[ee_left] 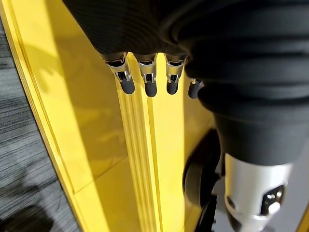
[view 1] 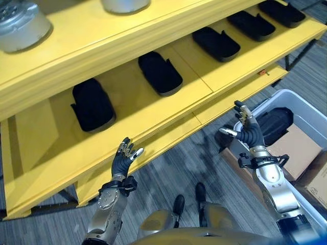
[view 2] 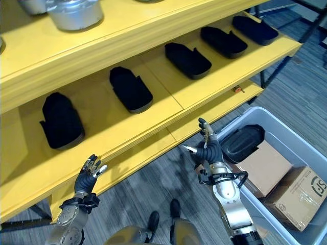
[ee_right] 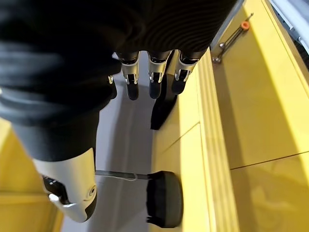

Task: Move parts from the plastic box to the shelf.

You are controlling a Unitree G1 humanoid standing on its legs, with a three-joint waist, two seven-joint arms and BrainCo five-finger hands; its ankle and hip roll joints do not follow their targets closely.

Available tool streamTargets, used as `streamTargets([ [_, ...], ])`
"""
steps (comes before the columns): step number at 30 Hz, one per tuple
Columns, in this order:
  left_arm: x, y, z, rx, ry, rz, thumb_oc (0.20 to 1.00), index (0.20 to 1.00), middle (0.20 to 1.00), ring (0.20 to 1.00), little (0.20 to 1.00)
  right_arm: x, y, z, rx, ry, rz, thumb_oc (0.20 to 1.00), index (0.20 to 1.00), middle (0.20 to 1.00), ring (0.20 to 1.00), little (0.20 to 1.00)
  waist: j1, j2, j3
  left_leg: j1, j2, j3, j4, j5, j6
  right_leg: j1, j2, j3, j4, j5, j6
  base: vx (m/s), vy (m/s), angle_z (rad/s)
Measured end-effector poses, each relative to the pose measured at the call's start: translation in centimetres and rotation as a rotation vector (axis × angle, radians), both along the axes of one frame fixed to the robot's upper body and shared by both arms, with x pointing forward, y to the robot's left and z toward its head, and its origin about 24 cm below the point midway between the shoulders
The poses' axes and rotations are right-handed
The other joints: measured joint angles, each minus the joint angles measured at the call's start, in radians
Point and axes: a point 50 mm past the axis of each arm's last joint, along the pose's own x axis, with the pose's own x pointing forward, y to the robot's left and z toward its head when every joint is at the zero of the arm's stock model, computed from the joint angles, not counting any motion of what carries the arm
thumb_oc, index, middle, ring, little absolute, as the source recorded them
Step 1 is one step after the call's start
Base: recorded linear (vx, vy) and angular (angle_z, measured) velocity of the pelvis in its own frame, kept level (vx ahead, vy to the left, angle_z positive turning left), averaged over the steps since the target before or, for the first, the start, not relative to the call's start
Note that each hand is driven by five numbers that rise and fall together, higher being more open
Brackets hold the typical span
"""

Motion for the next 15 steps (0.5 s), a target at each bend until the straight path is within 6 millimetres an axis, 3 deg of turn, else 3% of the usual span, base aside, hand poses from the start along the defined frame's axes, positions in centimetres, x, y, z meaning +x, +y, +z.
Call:
streamTargets([
  [4, -0.2, 0.2, 0.0, 0.009, 0.005, -0.005, 1.0, 1.0, 1.0, 1.0, 1.0, 0.6, 0.9, 0.5, -0.006, -0.012, 0.041, 1.0, 1.0, 1.0, 1.0, 1.0, 0.009, 0.005, -0.012, 0.012, 0.007, 0.086, -0.007, -0.003, 0.008, -0.013, 0.019, 0.087, 0.0, 0.021, 0.007, -0.01, 0.097, -0.68],
  [6, 0.4, 0.0, 0.2, 0.007, -0.01, -0.015, 1.0, 1.0, 1.0, 1.0, 1.0, 0.6, 1.1, 0.5, -0.005, -0.009, 0.048, 1.0, 1.0, 1.0, 1.0, 1.0, -0.014, 0.001, -0.016, 0.014, 0.0, 0.118, -0.006, -0.004, 0.009, -0.029, 0.019, 0.107, -0.001, 0.028, 0.017, -0.04, 0.08, -0.61],
  [7, 0.5, 0.1, 0.4, 0.012, -0.015, -0.014, 1.0, 1.0, 1.0, 1.0, 1.0, 0.9, 1.9, 0.7, -0.007, -0.02, 0.079, 1.0, 1.0, 1.0, 1.0, 1.0, 0.0, 0.0, -0.018, 0.009, 0.004, 0.174, -0.004, -0.004, 0.014, -0.059, 0.018, 0.107, 0.024, 0.01, 0.028, -0.04, 0.028, -1.21],
  [8, 0.7, 0.3, 0.6, 0.016, -0.023, -0.001, 1.0, 1.0, 1.0, 1.0, 1.0, 1.4, 2.9, 1.3, -0.003, -0.043, 0.118, 1.0, 1.0, 1.0, 1.0, 1.0, 0.009, 0.009, -0.017, 0.001, 0.026, 0.251, -0.003, -0.01, 0.026, -0.098, 0.005, 0.028, 0.06, -0.033, 0.036, -0.02, -0.003, -2.18],
  [9, 0.1, 1.1, 0.3, 0.021, -0.008, 0.041, 1.0, 1.0, 1.0, 1.0, 1.0, 2.1, 4.7, 2.1, 0.02, -0.071, 0.167, 1.0, 1.0, 1.0, 1.0, 1.0, 0.047, 0.027, -0.011, 0.004, 0.064, 0.366, -0.005, -0.02, 0.036, -0.161, -0.038, -0.188, 0.17, -0.036, 0.043, -0.01, -0.035, -2.25],
  [10, 0.1, 1.3, 0.2, 0.025, 0.0, 0.057, 1.0, 1.0, 1.0, 1.0, 1.0, 2.2, 5.2, 2.7, 0.036, -0.099, 0.184, 1.0, 1.0, 1.0, 1.0, 1.0, 0.055, 0.032, -0.009, 0.005, 0.074, 0.41, 0.003, -0.02, 0.038, -0.19, -0.1, -0.279, 0.218, -0.044, 0.06, -0.01, -0.017, -1.82],
  [12, 0.0, 1.5, 0.3, 0.03, 0.0, 0.061, 1.0, 1.0, 1.0, 1.0, 1.0, 2.3, 5.3, 3.0, 0.022, -0.111, 0.194, 1.0, 1.0, 1.0, 1.0, 1.0, 0.035, 0.038, -0.011, 0.014, 0.078, 0.447, -0.009, -0.021, 0.037, -0.191, -0.228, -0.323, 0.21, -0.04, 0.112, 0.06, -0.028, -0.78],
  [15, -0.2, 2.5, 0.3, 0.04, -0.001, 0.101, 1.0, 1.0, 1.0, 1.0, 1.0, 2.1, 5.3, 2.5, 0.015, -0.085, 0.197, 1.0, 1.0, 1.0, 1.0, 1.0, 0.048, 0.006, -0.015, 0.027, 0.083, 0.496, -0.021, -0.032, 0.011, -0.184, -0.29, -0.3, 0.146, -0.021, 0.169, 0.13, -0.093, -0.71],
])
